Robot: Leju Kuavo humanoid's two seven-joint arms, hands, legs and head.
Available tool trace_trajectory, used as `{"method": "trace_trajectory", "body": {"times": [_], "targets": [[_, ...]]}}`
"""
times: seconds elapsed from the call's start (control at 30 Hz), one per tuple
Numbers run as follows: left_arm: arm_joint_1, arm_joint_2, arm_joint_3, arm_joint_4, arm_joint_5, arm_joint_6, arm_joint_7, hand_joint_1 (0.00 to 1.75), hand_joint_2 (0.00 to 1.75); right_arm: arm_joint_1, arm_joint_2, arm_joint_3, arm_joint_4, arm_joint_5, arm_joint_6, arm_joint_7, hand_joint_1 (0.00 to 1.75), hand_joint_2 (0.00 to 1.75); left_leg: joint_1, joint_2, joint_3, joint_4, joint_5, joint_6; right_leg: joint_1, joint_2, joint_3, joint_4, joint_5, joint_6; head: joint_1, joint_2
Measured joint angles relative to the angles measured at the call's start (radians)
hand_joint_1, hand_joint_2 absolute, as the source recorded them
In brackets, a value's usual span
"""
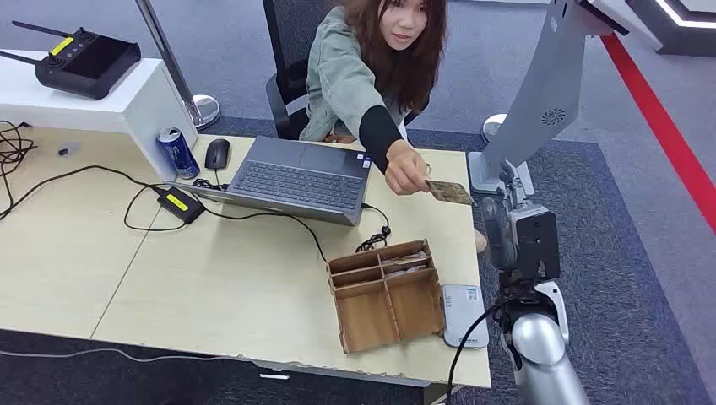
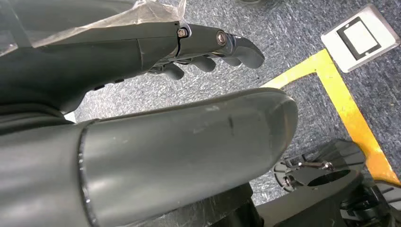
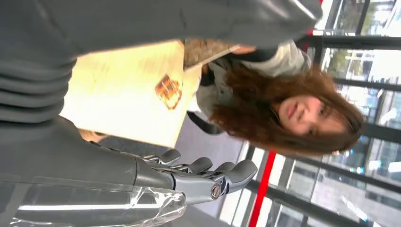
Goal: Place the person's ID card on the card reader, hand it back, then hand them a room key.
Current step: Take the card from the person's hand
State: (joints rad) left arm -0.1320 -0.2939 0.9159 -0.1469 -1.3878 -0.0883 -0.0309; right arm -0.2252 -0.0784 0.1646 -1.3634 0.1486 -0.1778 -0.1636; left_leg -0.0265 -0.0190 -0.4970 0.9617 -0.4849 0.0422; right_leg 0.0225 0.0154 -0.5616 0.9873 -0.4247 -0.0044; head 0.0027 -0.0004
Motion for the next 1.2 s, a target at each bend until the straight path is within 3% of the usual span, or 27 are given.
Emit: {"method": "trace_trajectory", "body": {"times": [0.53, 1.2], "targets": [[0.000, 0.000, 0.000, 0.000, 0.002, 0.001, 0.001, 0.00, 0.00, 0.016, -0.020, -0.040, -0.035, 0.023, -0.030, 0.013, 0.00, 1.75, 0.000, 0.000, 0.000, 0.000, 0.000, 0.000, 0.000, 0.000, 0.000, 0.000, 0.000, 0.000, 0.000, 0.000], [0.000, 0.000, 0.000, 0.000, 0.002, 0.002, 0.000, 0.00, 0.00, 0.014, -0.016, -0.016, -0.038, 0.112, -0.001, 0.033, 0.00, 1.75, 0.000, 0.000, 0.000, 0.000, 0.000, 0.000, 0.000, 0.000, 0.000, 0.000, 0.000, 0.000, 0.000, 0.000]]}}
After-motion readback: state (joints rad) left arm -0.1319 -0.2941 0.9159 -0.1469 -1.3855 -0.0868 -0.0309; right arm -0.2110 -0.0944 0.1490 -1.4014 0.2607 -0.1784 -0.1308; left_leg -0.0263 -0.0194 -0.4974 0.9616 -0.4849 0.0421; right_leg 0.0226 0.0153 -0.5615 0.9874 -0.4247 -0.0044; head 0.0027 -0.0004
